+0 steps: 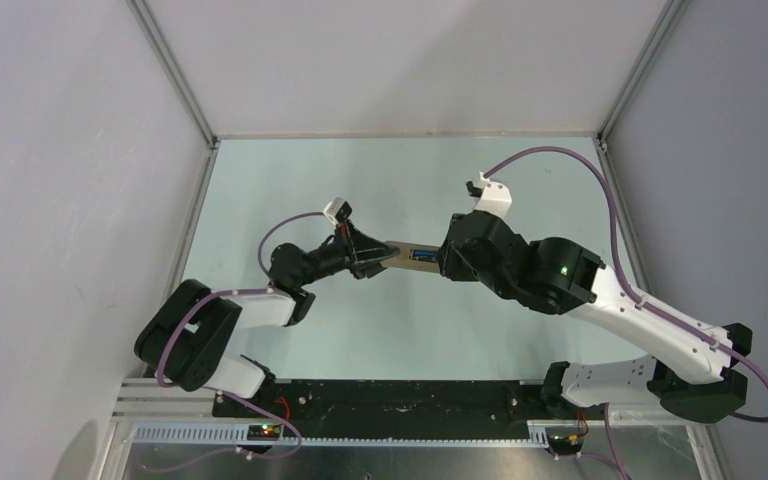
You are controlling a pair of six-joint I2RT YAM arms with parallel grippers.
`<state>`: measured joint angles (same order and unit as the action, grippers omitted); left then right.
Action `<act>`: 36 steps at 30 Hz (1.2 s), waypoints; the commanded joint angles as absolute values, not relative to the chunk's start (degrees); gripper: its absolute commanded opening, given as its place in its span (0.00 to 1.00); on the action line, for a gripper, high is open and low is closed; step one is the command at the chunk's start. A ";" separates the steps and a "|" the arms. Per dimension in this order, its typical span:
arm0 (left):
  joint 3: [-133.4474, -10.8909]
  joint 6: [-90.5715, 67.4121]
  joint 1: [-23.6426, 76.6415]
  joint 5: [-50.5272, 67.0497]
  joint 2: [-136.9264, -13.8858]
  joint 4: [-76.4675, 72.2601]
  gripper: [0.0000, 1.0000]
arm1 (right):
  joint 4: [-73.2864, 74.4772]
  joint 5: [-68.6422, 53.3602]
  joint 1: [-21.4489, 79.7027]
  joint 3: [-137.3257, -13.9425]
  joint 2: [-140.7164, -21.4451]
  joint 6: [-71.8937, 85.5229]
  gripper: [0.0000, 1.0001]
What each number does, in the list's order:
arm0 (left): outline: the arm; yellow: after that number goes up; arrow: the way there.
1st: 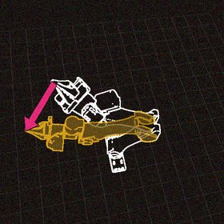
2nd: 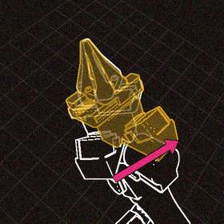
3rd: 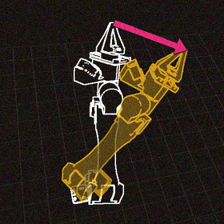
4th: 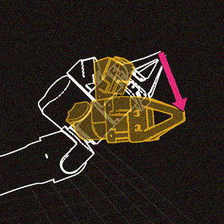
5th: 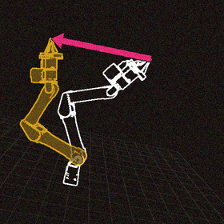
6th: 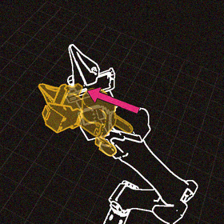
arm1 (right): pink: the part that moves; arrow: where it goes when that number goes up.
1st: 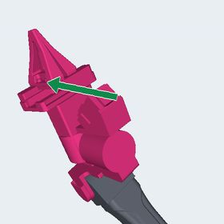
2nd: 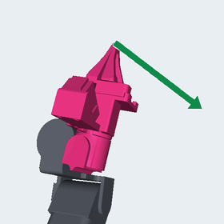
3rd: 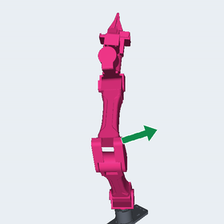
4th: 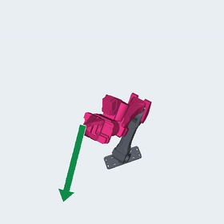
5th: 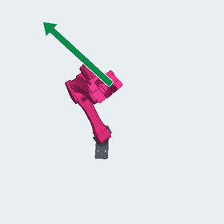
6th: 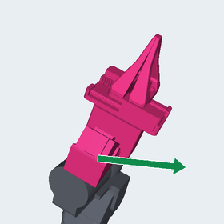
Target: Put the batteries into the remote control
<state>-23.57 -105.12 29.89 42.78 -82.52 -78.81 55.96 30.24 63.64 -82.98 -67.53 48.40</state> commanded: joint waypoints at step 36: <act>-24.78 -106.28 30.40 42.13 -82.22 -83.00 0.00 | 50.69 24.05 60.71 -81.13 -67.94 47.92 0.10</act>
